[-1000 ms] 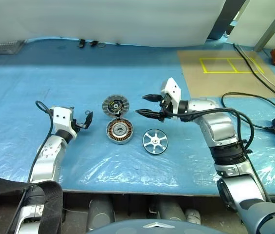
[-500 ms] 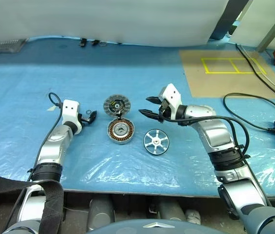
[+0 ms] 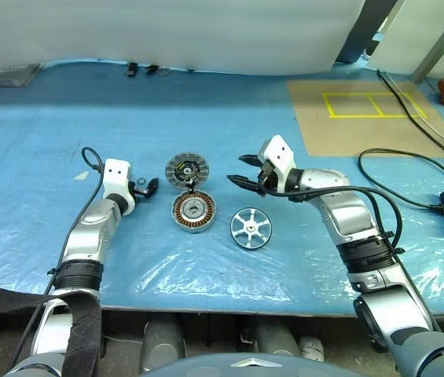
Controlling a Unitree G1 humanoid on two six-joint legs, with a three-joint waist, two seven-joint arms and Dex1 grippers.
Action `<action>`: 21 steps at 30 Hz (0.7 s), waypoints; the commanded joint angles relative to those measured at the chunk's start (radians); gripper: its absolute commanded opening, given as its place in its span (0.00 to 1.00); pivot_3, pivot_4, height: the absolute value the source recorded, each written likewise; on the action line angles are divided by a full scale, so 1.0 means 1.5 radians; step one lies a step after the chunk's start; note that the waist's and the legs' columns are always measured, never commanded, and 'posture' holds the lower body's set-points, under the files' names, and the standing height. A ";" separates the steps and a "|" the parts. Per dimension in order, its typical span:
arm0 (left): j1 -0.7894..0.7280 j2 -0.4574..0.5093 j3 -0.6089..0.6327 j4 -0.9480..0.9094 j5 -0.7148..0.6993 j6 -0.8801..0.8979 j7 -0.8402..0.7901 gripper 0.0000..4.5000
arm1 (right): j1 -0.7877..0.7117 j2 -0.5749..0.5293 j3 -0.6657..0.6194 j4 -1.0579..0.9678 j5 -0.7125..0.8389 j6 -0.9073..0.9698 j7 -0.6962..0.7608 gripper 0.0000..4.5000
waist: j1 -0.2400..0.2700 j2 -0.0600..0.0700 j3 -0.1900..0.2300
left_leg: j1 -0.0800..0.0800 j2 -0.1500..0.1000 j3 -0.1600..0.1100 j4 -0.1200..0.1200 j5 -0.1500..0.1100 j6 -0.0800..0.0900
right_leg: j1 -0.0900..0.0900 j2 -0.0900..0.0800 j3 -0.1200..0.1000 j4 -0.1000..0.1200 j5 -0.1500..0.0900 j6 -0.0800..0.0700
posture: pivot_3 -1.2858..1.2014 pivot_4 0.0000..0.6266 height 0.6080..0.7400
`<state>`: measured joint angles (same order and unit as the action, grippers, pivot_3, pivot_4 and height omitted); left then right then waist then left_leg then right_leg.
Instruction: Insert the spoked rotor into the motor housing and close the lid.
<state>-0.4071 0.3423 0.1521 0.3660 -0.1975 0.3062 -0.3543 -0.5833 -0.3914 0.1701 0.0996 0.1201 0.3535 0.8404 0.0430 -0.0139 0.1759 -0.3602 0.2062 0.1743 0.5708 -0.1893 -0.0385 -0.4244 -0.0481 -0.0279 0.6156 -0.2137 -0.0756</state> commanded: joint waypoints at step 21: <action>0.041 -0.022 0.011 -0.017 0.001 0.040 0.037 0.88 | -0.032 -0.006 0.013 0.010 -0.007 -0.042 0.014 0.65 | 0.003 0.002 -0.001 | 0.000 0.000 0.000 -0.001 -0.001 0.003 | 0.000 0.000 0.000 -0.002 0.000 0.000 | 0.52 0.24 1.00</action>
<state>-0.3625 0.3131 0.1708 0.2956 -0.1976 0.3442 -0.2974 -0.6078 -0.3969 0.1916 0.1317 0.1120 0.3109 0.8594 0.0476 -0.0102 0.1738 -0.3600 0.2061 0.1745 0.5693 -0.1916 -0.0346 -0.4241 -0.0483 -0.0282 0.6128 -0.2138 -0.0753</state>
